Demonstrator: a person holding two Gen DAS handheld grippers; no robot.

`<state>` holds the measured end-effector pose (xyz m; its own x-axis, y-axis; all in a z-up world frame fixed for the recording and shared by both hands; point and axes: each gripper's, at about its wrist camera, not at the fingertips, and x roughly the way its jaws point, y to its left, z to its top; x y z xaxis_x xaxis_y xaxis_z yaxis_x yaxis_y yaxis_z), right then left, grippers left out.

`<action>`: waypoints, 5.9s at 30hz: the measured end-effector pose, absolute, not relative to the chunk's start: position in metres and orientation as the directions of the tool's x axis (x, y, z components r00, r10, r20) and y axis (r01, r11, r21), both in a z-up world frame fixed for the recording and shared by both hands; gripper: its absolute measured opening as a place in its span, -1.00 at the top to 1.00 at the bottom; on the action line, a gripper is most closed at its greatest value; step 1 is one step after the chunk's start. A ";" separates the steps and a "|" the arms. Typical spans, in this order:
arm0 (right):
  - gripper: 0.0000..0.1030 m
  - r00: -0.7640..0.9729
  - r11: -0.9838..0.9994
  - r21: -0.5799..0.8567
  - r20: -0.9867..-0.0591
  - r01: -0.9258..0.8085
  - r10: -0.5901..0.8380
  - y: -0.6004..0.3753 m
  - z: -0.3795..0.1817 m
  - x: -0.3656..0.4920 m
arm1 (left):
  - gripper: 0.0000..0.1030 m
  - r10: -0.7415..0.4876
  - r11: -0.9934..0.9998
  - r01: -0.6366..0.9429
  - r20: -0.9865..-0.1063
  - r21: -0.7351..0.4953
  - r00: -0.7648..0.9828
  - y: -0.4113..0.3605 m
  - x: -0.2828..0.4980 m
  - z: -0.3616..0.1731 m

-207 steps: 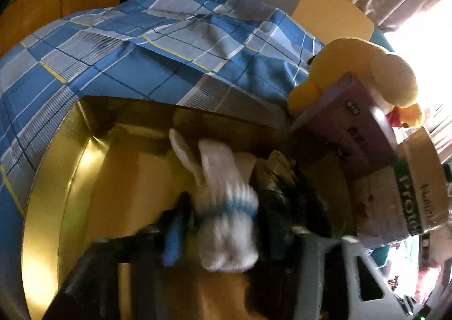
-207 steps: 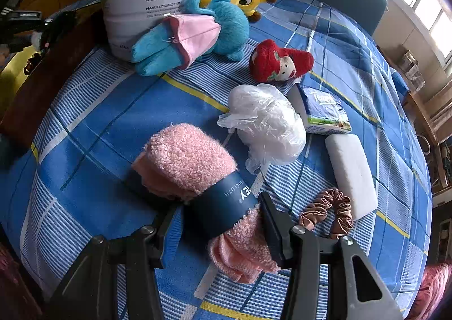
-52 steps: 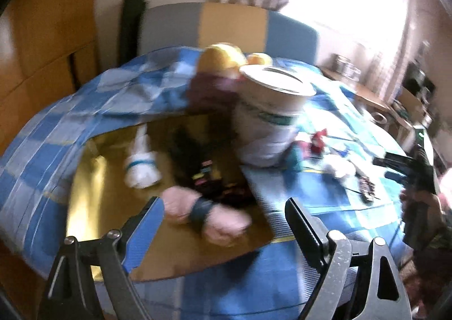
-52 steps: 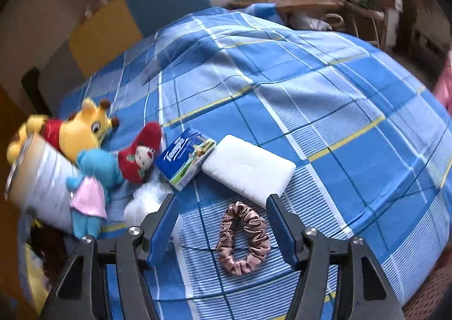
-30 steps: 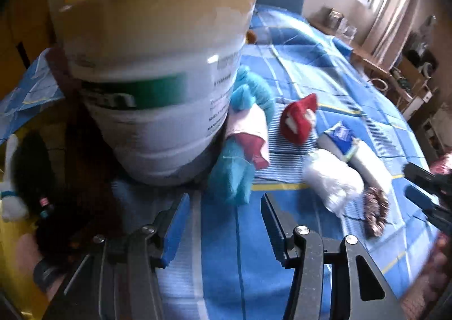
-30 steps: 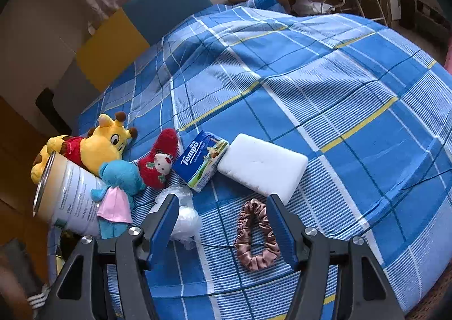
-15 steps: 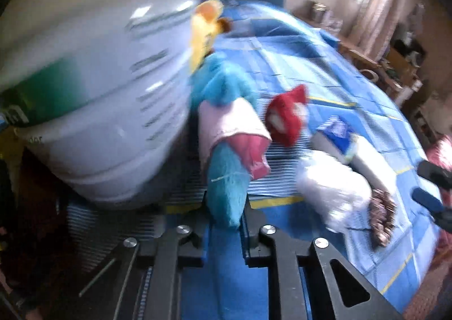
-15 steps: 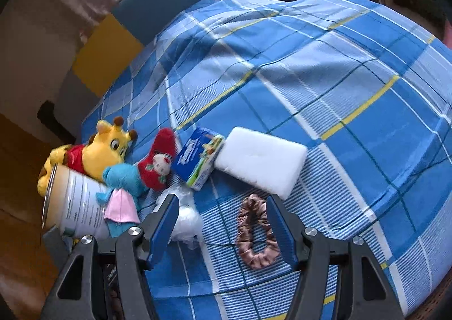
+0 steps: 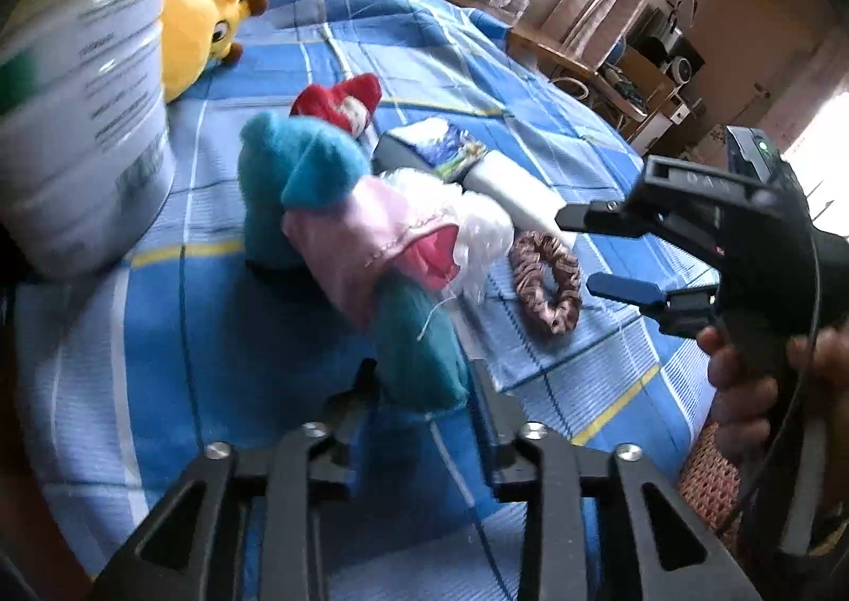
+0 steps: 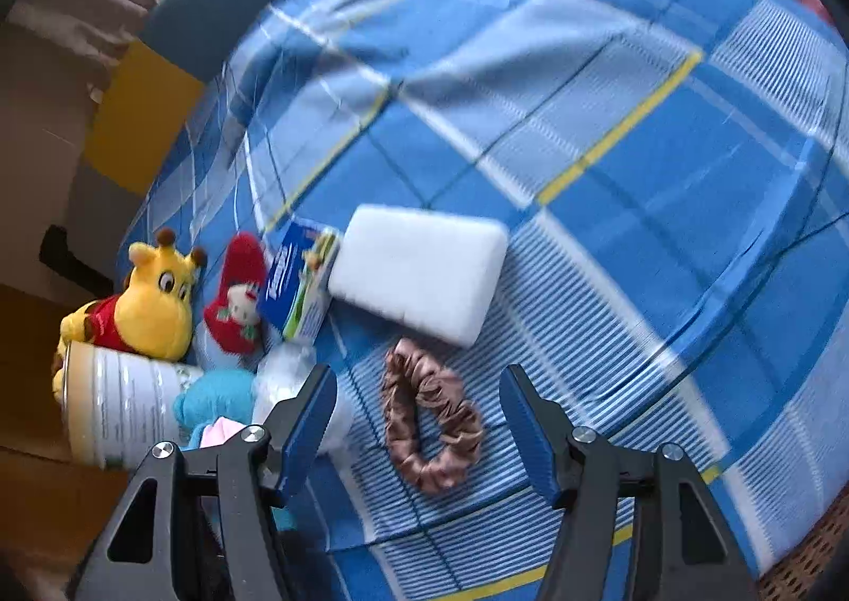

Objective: Organize soft objects
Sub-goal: 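Lower the left tool onto the brown satin scrunchie and close it, then carry the scrunchie toward the tray with left tool while right tool grasps blue plush toy, then lower the scrunchie onto the gold tray and open the left tool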

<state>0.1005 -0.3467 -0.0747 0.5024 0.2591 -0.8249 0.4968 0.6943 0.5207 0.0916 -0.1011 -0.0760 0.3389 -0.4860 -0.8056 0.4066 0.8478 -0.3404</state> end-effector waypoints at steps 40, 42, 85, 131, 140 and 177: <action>-0.26 0.683 0.513 0.724 -0.658 0.460 0.316 -0.376 -0.055 0.079 | 0.25 -0.430 0.803 0.551 -0.860 -0.226 0.274 -0.213 0.118 -0.092; -0.26 0.687 0.510 0.728 -0.654 0.458 0.317 -0.377 -0.055 0.078 | 0.22 -0.426 0.809 0.543 -0.861 -0.224 0.279 -0.214 0.120 -0.091; -0.26 0.562 0.888 0.459 -0.739 0.017 0.371 -0.255 -0.024 0.113 | 0.66 -0.321 0.864 0.503 -0.788 -0.017 0.525 -0.059 0.000 -0.094; 0.35 0.501 0.978 -0.007 -0.860 -0.207 0.101 -0.163 -0.091 0.148 | 0.68 -0.445 0.869 0.461 -0.694 -0.180 0.566 -0.015 -0.008 -0.039; 0.35 0.505 0.978 -0.019 -0.858 -0.209 0.092 -0.162 -0.091 0.148 | 0.68 -0.337 0.936 0.150 -0.695 -0.317 0.636 0.106 0.010 0.000; 0.36 0.513 0.979 -0.043 -0.856 -0.202 0.068 -0.161 -0.091 0.149 | -0.26 0.117 0.923 -0.362 -0.803 -0.129 0.584 0.279 0.111 -0.040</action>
